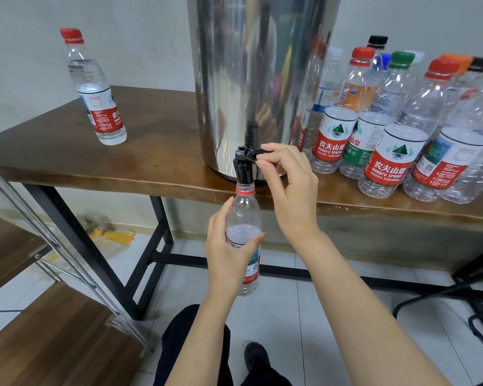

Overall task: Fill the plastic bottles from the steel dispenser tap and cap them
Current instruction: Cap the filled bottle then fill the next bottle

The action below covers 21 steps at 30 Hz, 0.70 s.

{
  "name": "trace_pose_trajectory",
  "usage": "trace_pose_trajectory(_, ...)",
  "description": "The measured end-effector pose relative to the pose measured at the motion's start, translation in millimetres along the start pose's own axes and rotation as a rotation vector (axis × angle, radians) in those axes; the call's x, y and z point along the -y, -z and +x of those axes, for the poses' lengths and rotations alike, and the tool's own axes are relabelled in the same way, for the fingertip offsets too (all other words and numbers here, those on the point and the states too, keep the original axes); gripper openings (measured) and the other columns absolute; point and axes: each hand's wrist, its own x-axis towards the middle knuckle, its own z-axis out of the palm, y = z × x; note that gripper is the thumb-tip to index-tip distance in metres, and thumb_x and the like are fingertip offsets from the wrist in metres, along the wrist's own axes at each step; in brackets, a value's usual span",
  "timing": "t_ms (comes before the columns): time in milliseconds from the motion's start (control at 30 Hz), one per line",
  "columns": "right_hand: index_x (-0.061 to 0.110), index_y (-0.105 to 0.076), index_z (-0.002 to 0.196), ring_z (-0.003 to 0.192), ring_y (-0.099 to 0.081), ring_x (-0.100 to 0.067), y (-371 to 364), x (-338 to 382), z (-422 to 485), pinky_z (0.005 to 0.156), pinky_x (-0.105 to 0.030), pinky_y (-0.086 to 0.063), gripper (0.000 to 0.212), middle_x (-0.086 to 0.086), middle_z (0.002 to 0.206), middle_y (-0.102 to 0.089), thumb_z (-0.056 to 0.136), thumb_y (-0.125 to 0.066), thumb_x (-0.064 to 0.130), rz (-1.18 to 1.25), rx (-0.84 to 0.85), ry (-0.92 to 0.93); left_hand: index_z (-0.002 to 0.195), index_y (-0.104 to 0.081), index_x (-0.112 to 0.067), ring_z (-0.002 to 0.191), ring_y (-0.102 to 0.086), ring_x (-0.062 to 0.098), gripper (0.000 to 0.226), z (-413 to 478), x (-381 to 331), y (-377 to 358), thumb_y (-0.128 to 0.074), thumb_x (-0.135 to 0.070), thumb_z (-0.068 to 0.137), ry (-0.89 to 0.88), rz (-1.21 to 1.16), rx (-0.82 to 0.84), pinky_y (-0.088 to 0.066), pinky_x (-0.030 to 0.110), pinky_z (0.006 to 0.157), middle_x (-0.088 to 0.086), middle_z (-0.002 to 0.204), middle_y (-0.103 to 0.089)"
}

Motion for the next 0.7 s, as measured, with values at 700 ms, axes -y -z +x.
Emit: trace_pose_trajectory(700, 0.013, -0.070, 0.096, 0.101, -0.060, -0.014, -0.3, 1.7, -0.1, 0.080, -0.019, -0.047, 0.023, 0.005, 0.115, -0.066, 0.097, -0.055, 0.030, 0.018, -0.002, -0.017, 0.138, -0.044, -0.041, 0.125, -0.043, -0.009, 0.082, 2.1, -1.4, 1.0, -0.087, -0.017, 0.072, 0.012, 0.021, 0.002, -0.046, 0.040, 0.108, -0.029, 0.130, -0.046)
